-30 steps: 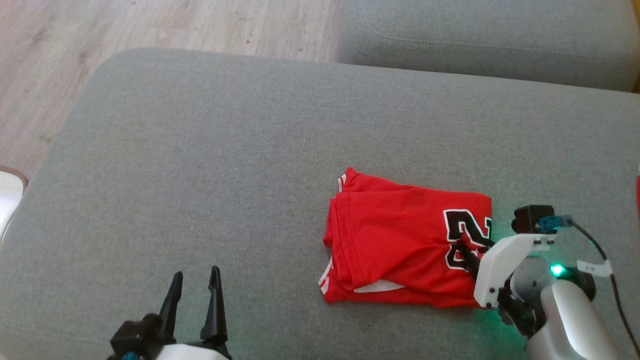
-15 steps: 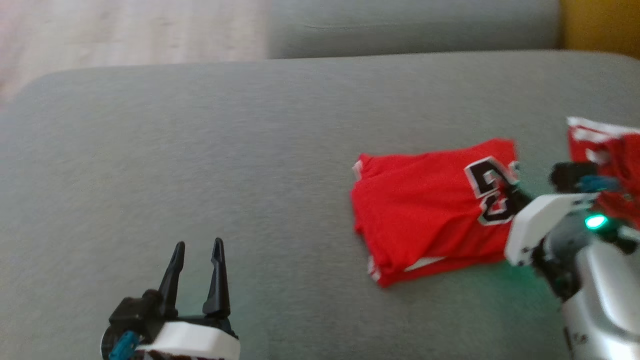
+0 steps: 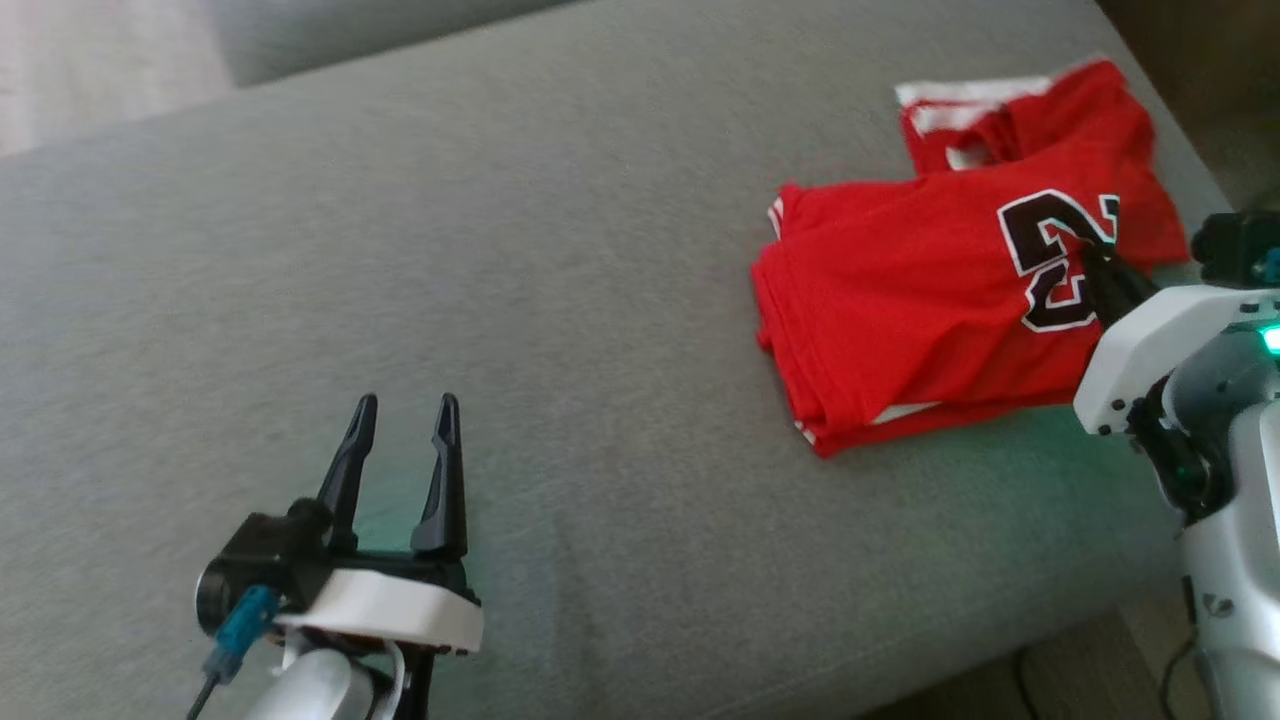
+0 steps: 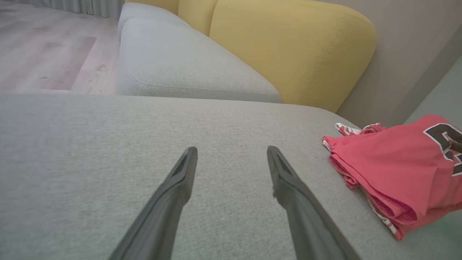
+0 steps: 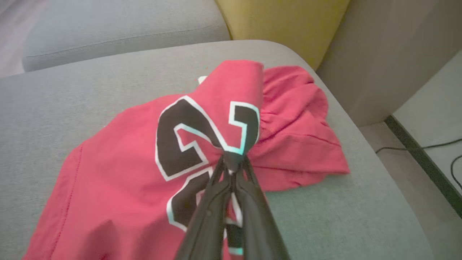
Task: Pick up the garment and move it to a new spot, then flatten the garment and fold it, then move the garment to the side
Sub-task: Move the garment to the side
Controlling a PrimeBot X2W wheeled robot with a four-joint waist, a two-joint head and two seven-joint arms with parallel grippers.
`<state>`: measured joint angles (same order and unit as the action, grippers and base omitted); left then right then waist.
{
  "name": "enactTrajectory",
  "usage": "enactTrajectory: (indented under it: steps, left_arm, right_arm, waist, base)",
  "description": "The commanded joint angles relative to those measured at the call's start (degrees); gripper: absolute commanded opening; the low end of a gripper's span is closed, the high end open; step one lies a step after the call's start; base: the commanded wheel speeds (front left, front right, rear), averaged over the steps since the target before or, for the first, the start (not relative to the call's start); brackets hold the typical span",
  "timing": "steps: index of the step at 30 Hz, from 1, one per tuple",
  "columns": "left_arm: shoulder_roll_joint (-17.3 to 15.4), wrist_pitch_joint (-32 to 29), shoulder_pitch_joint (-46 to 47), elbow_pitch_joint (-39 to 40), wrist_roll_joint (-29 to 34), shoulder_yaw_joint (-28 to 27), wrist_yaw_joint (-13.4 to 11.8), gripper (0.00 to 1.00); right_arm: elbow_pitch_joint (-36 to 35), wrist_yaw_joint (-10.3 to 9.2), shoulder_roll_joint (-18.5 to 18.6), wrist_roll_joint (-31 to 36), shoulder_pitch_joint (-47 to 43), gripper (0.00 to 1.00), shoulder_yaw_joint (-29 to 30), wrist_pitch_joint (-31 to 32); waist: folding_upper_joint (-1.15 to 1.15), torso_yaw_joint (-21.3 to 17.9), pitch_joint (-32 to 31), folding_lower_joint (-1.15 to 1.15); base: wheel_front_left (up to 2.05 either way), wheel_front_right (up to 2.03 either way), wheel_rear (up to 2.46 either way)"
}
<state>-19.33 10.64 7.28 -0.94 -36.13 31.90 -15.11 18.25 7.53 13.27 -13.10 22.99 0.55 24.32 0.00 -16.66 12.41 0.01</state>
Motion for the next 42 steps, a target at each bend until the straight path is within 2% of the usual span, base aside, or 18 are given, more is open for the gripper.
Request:
enactTrajectory:
  steps: [1,4,13,20,27,28,29,30,36,42]
  left_arm:
    - [-1.16,-0.22,2.31,1.77,0.79,-1.35,0.11,1.00]
    - [-1.15,-0.55,2.78,1.61,0.86,-1.00,0.30,1.00]
    - [-1.50,-0.51,2.13,1.49,0.48,-1.20,-0.21,1.00]
    - [-2.02,-0.84,1.60,1.88,0.30,-1.08,-0.34,1.00]
    - [-2.55,-1.00,1.61,2.82,0.40,-1.19,-0.75,1.00]
    - [-2.61,-1.02,1.60,2.93,0.42,-1.18,-0.82,1.00]
    - [-2.66,-1.06,1.61,3.03,0.43,-1.18,-0.88,1.00]
    - [-2.72,-1.09,1.62,3.11,0.43,-1.21,-0.94,1.00]
    - [-2.91,-1.34,1.54,3.30,0.34,-1.21,-1.33,1.00]
    - [-2.87,-1.27,1.33,3.26,0.07,-1.20,-1.55,1.00]
  right_arm:
    - [-2.07,-0.04,-0.17,0.17,2.39,0.00,-0.45,-1.20]
    - [-1.04,-0.04,-1.33,0.54,3.14,0.00,-0.33,-2.22]
    - [3.65,-0.04,-0.67,4.45,9.77,0.00,2.10,-4.79]
    - [7.29,-0.04,1.40,7.11,13.99,0.00,7.27,-5.89]
    - [8.66,-0.04,4.34,11.36,16.14,0.00,15.42,-7.43]
    - [8.68,-0.04,4.54,11.98,16.10,0.18,16.15,-7.76]
    - [8.60,-0.04,4.53,12.44,15.97,0.64,16.79,-8.20]
    - [8.38,-0.04,4.34,12.90,15.85,1.00,17.65,-8.82]
    - [6.21,-0.04,1.86,14.08,15.05,1.00,18.49,-13.31]
    - [3.00,-0.04,-0.12,12.04,13.60,1.00,13.46,-14.92]
  waist:
    - [0.00,-2.87,2.91,-0.01]
    - [0.00,-2.35,3.06,-0.01]
    - [0.00,2.25,2.46,-0.01]
    - [0.00,4.49,2.80,-0.01]
    - [0.00,5.47,3.81,-0.01]
    - [0.00,5.50,3.93,-0.01]
    - [0.00,5.50,4.01,-0.01]
    - [0.00,5.48,4.07,-0.01]
    - [0.00,5.17,3.64,-0.01]
    - [0.00,5.32,2.08,-0.01]
  base:
    - [0.00,0.00,0.00]
    - [0.00,0.00,0.00]
    - [0.00,0.00,0.00]
    - [0.00,0.00,0.00]
    - [0.00,0.00,0.00]
    - [0.00,0.00,0.00]
    - [0.00,0.00,0.00]
    - [0.00,0.00,0.00]
    - [0.00,0.00,0.00]
    - [0.00,0.00,0.00]
